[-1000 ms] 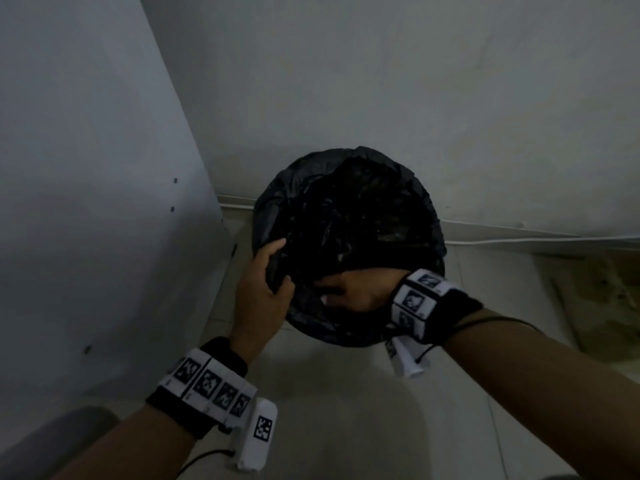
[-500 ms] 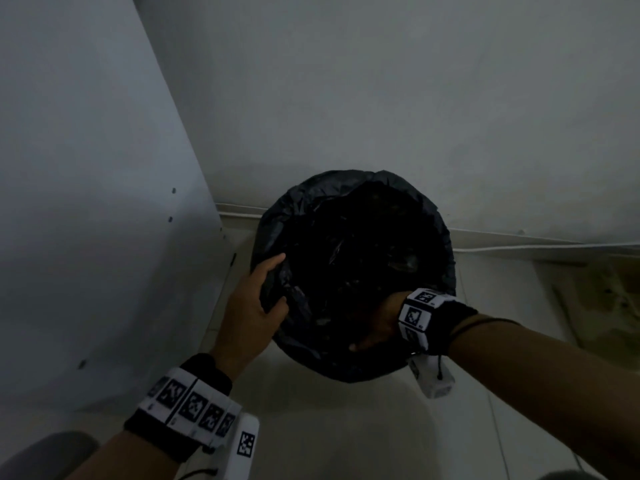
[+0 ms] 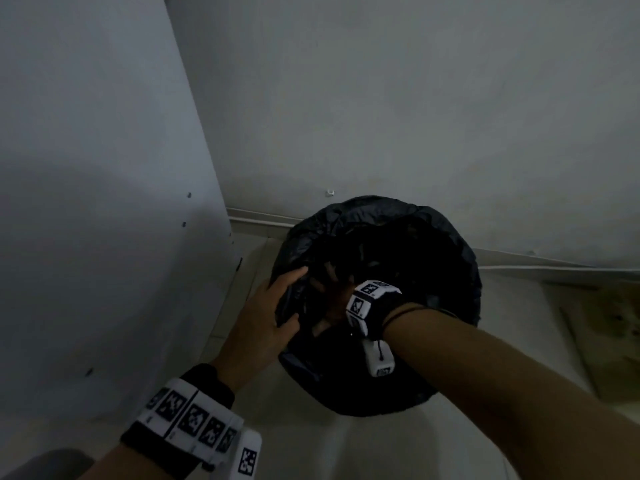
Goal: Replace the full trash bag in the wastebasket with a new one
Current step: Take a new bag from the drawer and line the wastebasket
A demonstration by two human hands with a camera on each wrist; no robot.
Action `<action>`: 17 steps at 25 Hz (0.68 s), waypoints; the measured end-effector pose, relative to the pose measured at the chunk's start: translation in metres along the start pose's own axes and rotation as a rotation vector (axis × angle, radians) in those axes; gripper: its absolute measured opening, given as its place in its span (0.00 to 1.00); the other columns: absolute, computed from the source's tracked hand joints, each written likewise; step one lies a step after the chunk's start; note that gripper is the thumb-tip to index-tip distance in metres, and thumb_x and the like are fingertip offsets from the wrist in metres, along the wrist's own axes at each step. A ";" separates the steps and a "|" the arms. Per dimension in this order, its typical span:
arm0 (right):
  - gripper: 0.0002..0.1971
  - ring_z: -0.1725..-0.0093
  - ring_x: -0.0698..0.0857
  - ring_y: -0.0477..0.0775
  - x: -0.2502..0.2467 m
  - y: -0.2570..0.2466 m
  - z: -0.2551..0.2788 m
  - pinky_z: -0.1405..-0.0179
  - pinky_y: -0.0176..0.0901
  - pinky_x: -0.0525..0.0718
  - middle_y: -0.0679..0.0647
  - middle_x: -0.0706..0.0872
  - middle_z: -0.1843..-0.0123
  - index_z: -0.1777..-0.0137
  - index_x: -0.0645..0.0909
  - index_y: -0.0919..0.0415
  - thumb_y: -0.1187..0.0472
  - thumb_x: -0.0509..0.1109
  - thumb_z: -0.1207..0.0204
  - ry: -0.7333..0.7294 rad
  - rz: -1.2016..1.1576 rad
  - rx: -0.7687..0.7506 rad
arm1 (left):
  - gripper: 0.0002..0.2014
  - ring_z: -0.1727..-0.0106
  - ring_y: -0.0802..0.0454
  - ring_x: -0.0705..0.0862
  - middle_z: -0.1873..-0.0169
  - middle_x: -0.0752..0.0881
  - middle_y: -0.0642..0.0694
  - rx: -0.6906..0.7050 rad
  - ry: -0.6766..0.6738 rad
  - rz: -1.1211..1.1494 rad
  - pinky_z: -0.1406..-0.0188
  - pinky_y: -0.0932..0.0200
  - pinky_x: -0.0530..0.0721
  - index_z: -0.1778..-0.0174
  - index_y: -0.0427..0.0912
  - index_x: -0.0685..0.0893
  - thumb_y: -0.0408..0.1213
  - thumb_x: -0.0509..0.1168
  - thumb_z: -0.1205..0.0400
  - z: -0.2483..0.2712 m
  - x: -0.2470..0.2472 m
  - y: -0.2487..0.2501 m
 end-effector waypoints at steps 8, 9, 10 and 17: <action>0.34 0.16 0.57 0.60 0.006 0.055 0.052 0.17 0.56 0.55 0.54 0.57 0.14 0.16 0.57 0.47 0.39 0.59 0.18 -0.112 -0.017 0.031 | 0.33 0.35 0.83 0.70 0.32 0.70 0.72 -0.027 -0.016 0.111 0.37 0.84 0.68 0.21 0.60 0.65 0.31 0.67 0.19 -0.018 -0.011 -0.003; 0.33 0.16 0.58 0.59 0.009 0.072 0.061 0.17 0.55 0.56 0.54 0.58 0.14 0.16 0.57 0.46 0.37 0.57 0.18 -0.140 -0.018 0.101 | 0.33 0.34 0.79 0.71 0.31 0.71 0.69 -0.038 -0.012 0.122 0.37 0.84 0.68 0.20 0.59 0.65 0.31 0.67 0.19 -0.022 -0.011 -0.002; 0.32 0.16 0.58 0.59 0.009 0.082 0.066 0.17 0.55 0.56 0.53 0.57 0.13 0.16 0.57 0.45 0.36 0.55 0.18 -0.153 -0.060 0.131 | 0.33 0.34 0.75 0.72 0.30 0.71 0.65 -0.046 -0.006 0.121 0.37 0.84 0.68 0.20 0.57 0.65 0.31 0.67 0.19 -0.025 -0.012 -0.002; 0.22 0.46 0.85 0.50 -0.088 0.047 0.124 0.41 0.47 0.82 0.52 0.87 0.45 0.42 0.83 0.54 0.39 0.57 0.17 0.253 -0.562 0.008 | 0.32 0.32 0.64 0.71 0.27 0.73 0.51 -0.119 0.100 0.120 0.34 0.79 0.69 0.19 0.47 0.66 0.28 0.67 0.19 -0.049 -0.024 -0.009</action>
Point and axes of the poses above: each hand's wrist, its own z-axis away from the middle knuckle, its own x-axis out of the palm, y = z × x, the point moved 9 cm from there along -z, towards the middle knuckle
